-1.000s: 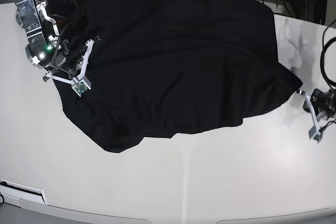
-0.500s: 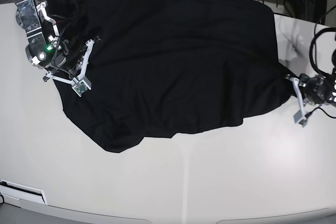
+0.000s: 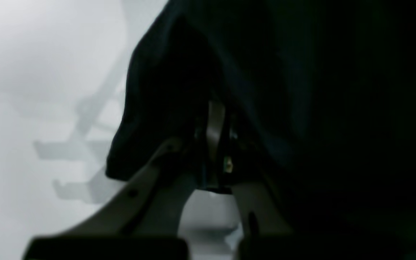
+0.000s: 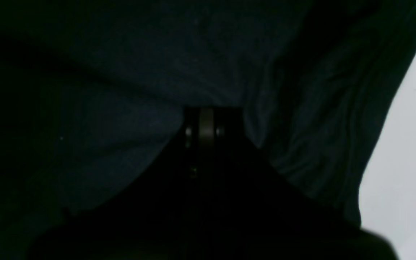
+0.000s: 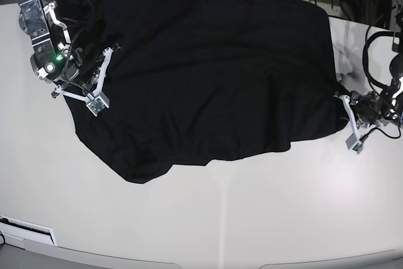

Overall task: Layout the t-shirt on the table in an organized manner, then fold the t-shirt properly
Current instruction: 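Drag the shirt corner with the left gripper away from the right gripper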

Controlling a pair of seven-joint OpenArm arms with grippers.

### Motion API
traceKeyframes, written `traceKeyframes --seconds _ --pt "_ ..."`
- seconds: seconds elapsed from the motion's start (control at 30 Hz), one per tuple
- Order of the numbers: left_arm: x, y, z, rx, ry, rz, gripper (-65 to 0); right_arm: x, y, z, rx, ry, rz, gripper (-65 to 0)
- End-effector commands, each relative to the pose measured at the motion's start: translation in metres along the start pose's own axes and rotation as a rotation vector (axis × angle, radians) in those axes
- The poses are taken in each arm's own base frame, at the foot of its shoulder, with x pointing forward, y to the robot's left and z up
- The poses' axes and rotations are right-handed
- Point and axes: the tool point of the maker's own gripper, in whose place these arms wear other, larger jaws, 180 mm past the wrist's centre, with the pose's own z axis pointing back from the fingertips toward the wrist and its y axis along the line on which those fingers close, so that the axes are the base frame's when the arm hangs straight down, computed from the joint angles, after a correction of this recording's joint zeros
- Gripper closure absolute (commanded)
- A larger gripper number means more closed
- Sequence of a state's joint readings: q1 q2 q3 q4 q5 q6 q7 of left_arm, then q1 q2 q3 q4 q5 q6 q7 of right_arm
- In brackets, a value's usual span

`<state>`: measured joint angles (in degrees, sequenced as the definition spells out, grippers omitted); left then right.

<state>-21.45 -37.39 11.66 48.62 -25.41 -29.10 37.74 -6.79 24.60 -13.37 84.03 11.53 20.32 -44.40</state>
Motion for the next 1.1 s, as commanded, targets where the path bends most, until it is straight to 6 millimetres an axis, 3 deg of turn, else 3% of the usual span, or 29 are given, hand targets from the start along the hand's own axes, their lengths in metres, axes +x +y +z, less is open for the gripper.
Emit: traceKeyframes --seconds 0.0,0.37,0.5,0.67,0.77,1.07 --pt "0.002 0.021 0.011 0.059 0.010 -0.013 0.0 -0.009 -0.010 0.002 -0.030 0.044 0.007 0.0" --pt "0.055 0.050 0.030 0.156 -0.100 -0.098 0.0 -0.009 -0.011 0.002 -0.036 0.046 0.007 0.0" --pt "0.067 0.057 0.037 0.176 -0.107 -0.105 0.0 -0.012 -0.023 0.003 -0.103 0.060 -0.045 0.0" --pt "0.074 0.045 0.050 0.044 -0.062 0.025 0.0 -0.015 -0.027 0.004 -0.120 0.074 -0.025 0.0" --pt "0.065 0.029 0.054 -0.067 -0.018 0.054 0.0 -0.018 -0.023 0.004 -0.104 0.086 -0.008 0.0" --pt "0.002 -0.003 0.037 -0.177 0.142 0.052 0.0 -0.019 -0.035 0.005 -0.169 0.092 -0.072 0.0"
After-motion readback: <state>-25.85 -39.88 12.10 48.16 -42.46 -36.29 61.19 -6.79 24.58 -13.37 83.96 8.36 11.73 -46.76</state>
